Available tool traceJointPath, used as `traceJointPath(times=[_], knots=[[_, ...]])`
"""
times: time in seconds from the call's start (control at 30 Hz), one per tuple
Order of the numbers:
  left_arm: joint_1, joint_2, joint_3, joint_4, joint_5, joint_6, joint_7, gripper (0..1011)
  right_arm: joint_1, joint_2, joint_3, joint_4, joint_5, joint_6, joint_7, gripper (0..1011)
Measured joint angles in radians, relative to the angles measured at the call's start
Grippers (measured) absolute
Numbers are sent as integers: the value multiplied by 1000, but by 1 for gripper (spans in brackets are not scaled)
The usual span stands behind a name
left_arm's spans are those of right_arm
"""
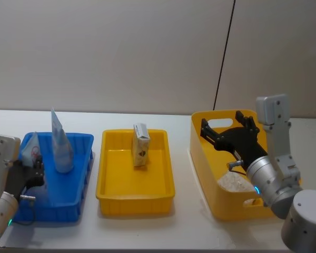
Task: Bimanual collaborative sorting of washing and personal care products
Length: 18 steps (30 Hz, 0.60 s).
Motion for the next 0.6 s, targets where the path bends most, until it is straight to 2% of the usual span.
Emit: traceJointPath(times=[0.3, 0.6], knots=[[2, -1, -2, -32, 6, -10, -15, 207, 0, 0, 0, 0, 0, 0, 0, 1004], [5, 7, -3, -112, 15, -14, -37, 207, 0, 0, 0, 0, 0, 0, 0, 1004]])
